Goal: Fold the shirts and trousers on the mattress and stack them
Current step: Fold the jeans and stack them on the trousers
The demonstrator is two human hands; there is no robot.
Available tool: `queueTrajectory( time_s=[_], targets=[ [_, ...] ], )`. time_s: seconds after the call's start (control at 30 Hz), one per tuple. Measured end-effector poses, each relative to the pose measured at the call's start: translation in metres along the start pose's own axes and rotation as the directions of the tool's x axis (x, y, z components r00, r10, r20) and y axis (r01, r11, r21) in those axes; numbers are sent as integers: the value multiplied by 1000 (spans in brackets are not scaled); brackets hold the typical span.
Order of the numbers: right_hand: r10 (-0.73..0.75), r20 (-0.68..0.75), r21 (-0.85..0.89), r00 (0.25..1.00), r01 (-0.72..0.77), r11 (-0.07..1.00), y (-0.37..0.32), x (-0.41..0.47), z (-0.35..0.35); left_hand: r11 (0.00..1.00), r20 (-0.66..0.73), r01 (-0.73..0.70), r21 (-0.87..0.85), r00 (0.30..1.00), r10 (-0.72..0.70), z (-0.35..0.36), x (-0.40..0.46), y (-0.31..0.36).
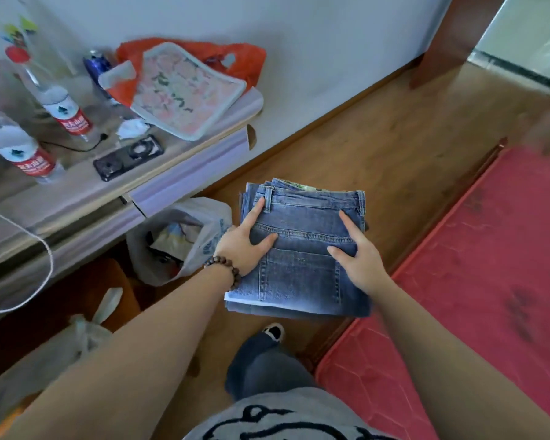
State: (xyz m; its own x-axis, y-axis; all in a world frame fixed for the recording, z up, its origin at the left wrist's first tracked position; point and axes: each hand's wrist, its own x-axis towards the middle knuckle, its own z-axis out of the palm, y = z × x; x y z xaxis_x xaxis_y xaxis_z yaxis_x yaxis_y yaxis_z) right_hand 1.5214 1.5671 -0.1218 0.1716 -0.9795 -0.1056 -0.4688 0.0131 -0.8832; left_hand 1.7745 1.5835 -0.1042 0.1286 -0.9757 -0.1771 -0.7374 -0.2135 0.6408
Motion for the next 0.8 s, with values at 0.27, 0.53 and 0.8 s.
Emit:
queueTrajectory(
  time_s=[0.27, 0.53, 0.8],
  targets=[
    [130, -106, 46, 986, -126, 991, -6, 101, -40, 994, 149, -101, -30, 983, 104, -5, 142, 45],
    [211, -331, 42, 920, -210, 977, 14, 159, -121, 953, 290, -300, -40, 909, 299, 38, 261, 138],
    [238, -451, -22, 860, -277, 961, 57, 284, -210, 913, 378, -399, -81, 836, 399, 101, 419, 228]
  ],
)
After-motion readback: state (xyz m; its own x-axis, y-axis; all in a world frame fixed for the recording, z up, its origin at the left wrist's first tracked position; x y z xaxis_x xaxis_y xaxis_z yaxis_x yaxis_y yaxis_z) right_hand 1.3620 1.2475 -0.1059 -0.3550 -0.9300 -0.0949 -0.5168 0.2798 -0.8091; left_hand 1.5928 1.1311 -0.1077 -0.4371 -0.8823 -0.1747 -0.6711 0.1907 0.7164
